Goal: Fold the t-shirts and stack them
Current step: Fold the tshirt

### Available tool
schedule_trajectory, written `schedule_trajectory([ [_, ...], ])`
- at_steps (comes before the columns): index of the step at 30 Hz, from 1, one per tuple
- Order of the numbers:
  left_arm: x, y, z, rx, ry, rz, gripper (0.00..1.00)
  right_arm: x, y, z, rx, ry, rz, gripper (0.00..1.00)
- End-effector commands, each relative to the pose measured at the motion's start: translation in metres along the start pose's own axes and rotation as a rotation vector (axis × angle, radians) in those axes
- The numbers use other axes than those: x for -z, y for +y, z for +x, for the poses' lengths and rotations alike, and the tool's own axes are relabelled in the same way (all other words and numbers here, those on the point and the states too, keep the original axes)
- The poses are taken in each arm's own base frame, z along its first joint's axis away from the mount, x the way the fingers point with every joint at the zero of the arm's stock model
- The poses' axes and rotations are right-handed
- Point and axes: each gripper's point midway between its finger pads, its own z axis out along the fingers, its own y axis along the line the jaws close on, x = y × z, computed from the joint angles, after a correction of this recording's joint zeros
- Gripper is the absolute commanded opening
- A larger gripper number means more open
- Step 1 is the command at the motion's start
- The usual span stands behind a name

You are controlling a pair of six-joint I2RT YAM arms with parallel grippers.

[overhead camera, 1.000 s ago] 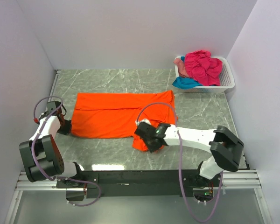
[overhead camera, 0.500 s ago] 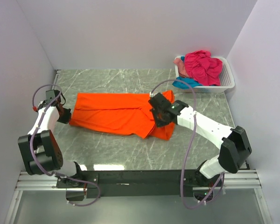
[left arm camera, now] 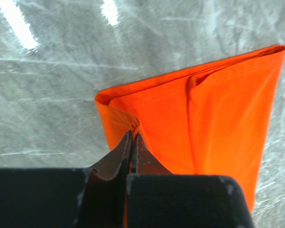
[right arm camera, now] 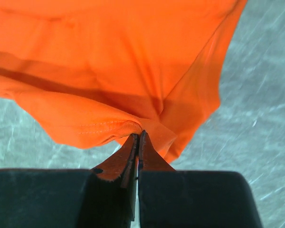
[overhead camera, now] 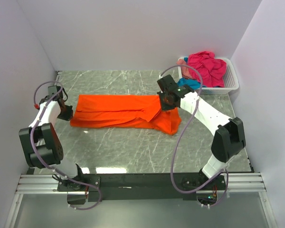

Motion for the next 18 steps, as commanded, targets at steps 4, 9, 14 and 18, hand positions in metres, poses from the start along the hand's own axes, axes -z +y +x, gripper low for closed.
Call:
schedule_trajectory([
  [4,0.005,-0.028,-0.022,0.044,-0.068,0.040,0.01,-0.004,-0.004,-0.039,0.072,-0.046,-0.001,0.00],
  [9,-0.004,-0.039,-0.022,0.018,-0.052,0.053,0.01,-0.021,-0.016,-0.058,0.100,-0.041,0.007,0.00],
  [14,-0.015,-0.044,-0.020,0.011,-0.053,0.065,0.01,-0.041,-0.024,-0.085,0.213,-0.063,0.019,0.00],
  [18,-0.024,-0.058,-0.014,-0.021,-0.026,0.094,0.01,-0.059,-0.034,-0.101,0.323,-0.049,0.045,0.00],
])
